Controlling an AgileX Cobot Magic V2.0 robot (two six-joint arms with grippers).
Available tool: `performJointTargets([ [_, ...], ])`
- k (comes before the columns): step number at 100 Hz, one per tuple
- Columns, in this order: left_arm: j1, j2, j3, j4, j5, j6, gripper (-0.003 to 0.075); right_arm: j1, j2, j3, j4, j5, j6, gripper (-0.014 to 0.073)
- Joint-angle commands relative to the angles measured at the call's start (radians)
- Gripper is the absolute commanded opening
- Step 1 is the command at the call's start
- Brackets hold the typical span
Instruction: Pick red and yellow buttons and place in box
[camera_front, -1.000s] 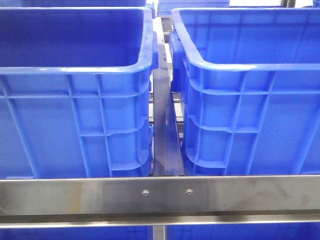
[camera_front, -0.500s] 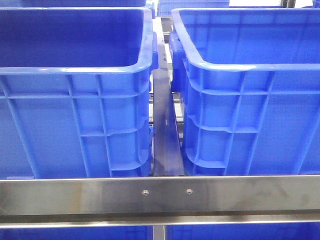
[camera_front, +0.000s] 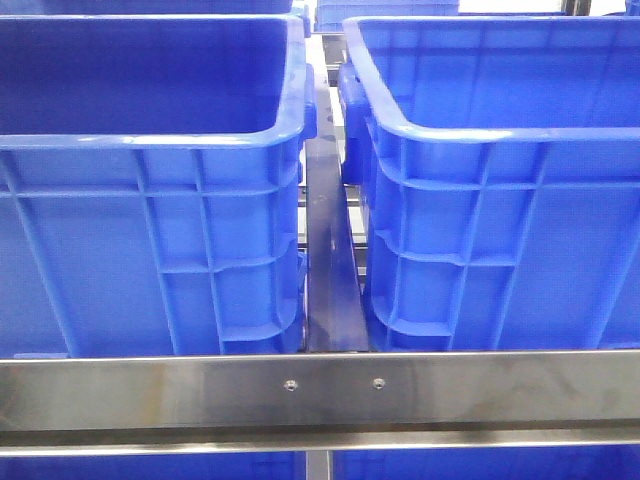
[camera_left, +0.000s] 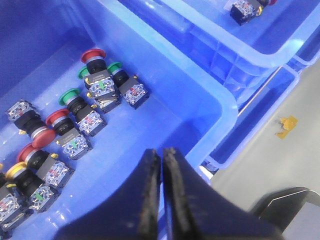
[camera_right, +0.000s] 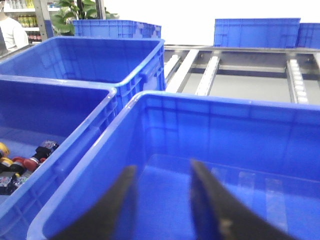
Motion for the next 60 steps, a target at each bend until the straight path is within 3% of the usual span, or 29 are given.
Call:
performJointTargets([
  [1,-0.008,-0.016,-0.032,-0.005,-0.065,-0.002,-0.0019,0.001,-0.002,-0.025,0.034,-0.029,-0.009,0.0073],
  [11,-0.008,-0.016,-0.032,-0.005,-0.065,-0.002,-0.0019,0.001,-0.002,-0.025,0.034,-0.026,-0.009,-0.0071],
  [28,-0.008,-0.016,-0.032,-0.005,-0.065,-0.008,0.0018,0.001,-0.002,-0.025,0.035,-0.018,-0.008,-0.0068],
  [35,-0.008,-0.016,-0.032,-0.005,-0.065,-0.010,0.0115,0.001,-0.002,-0.025,0.035,-0.014,-0.008,-0.0068],
  [52,-0.004,-0.016,-0.032,0.001,-0.075,-0.064,0.0480,0.001,-0.002,-0.025,0.035,-0.008,-0.008,-0.0068],
  [60,0.005,-0.016,-0.032,0.022,-0.098,-0.096,0.0548,0.001,-0.002,-0.025,0.035,-0.008,-0.008,-0.0068],
])
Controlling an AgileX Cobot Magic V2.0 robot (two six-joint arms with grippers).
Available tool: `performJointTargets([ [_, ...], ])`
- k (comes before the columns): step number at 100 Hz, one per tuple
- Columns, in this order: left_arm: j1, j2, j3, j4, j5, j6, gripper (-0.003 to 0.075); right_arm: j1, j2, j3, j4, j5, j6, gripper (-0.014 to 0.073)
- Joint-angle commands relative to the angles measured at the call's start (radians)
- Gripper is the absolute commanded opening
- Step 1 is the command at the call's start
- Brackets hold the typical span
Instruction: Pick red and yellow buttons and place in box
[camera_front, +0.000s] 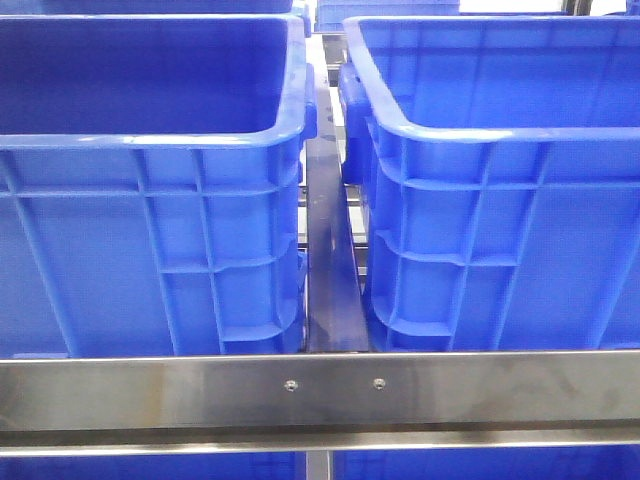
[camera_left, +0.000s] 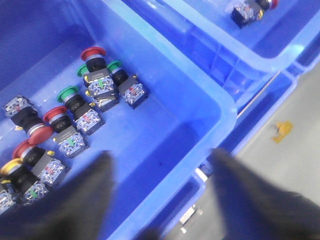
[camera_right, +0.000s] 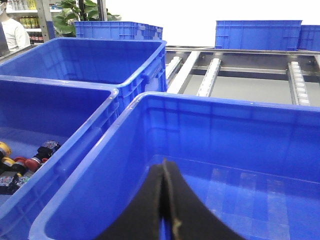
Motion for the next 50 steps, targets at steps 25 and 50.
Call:
performJointTargets([
  [25,0.154,0.002,-0.032,0.091,-0.174,-0.217,0.0547,0.001,-0.001,-0.025,0.035,-0.010,-0.008,-0.0068],
  [50,0.432,0.106,-0.032,0.028,-0.217,-0.231,0.0547,0.001,-0.001,-0.025,0.035,-0.007,-0.008,-0.0068],
])
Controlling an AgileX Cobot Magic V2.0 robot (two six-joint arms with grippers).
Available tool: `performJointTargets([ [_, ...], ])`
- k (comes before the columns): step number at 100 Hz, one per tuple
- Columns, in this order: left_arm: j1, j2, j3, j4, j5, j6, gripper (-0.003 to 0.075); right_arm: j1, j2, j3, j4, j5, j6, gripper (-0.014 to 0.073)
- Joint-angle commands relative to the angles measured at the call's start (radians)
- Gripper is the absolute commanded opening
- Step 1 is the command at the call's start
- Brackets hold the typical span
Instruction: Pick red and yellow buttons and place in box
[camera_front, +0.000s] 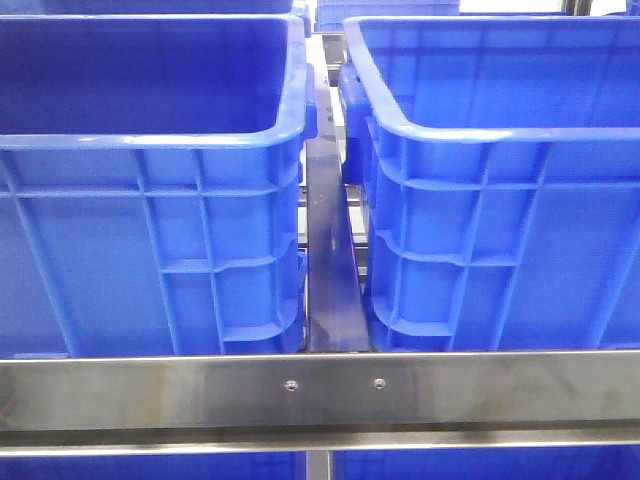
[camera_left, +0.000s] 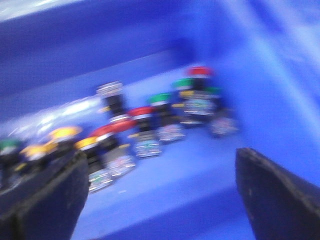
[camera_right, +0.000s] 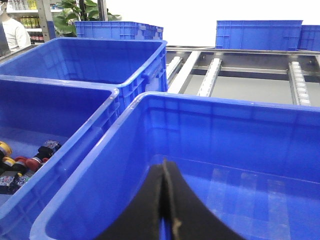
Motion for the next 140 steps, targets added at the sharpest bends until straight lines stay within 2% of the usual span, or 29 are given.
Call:
performJointTargets([
  [1,0.094,0.033,-0.032,-0.028,-0.085,-0.016,0.0547,0.001,-0.001,-0.025,0.035,-0.010,-0.008,-0.0068],
  [17,0.212,0.133,-0.032,-0.067,-0.126,-0.016,0.0547,0.001,-0.001,-0.025,0.035,0.005,-0.008,-0.0068],
  [41,0.260,0.274,-0.032,-0.064,-0.177,-0.016,0.0547,0.001,-0.001,-0.025,0.035,0.008,-0.008,-0.0068],
  [73,0.260,0.394,-0.032,-0.045,-0.181,-0.016,0.0547,0.001,-0.001,-0.025,0.035,0.008,-0.008,-0.0068],
  [140,0.260,0.475,-0.032,0.017,-0.163,-0.016,0.0547,0.001,-0.001,-0.025,0.035,0.008,-0.008,-0.0068],
])
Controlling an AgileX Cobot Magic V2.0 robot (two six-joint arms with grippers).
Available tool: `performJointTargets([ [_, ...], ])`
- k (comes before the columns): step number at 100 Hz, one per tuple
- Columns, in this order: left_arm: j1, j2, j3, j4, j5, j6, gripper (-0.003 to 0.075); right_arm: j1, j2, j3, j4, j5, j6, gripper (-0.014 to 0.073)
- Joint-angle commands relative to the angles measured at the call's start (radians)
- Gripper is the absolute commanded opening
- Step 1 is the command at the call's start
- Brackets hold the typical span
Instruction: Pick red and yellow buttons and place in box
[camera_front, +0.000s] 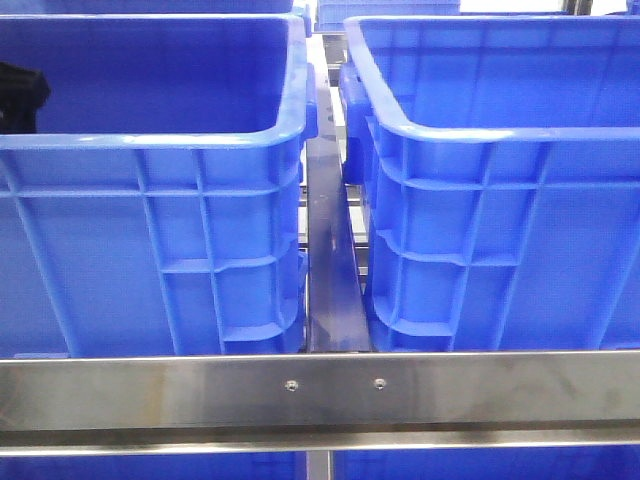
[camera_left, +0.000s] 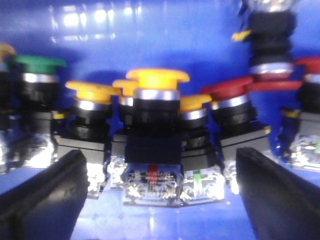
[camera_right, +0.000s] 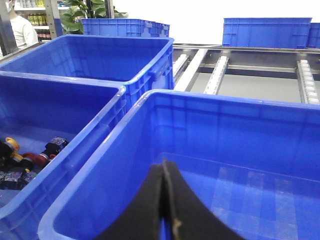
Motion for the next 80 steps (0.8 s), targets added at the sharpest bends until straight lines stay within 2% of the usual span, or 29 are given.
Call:
performJointTargets([
  [1,0.002,-0.015,-0.032,0.008,-0.028,-0.011,0.0547,0.001,-0.001,-0.025,0.035,-0.015,-0.008,-0.0068],
  [80,0.002,0.028,-0.032,0.022,-0.028,-0.011,0.0545,0.001,-0.001,-0.025,0.035,-0.016,-0.008,-0.0068],
])
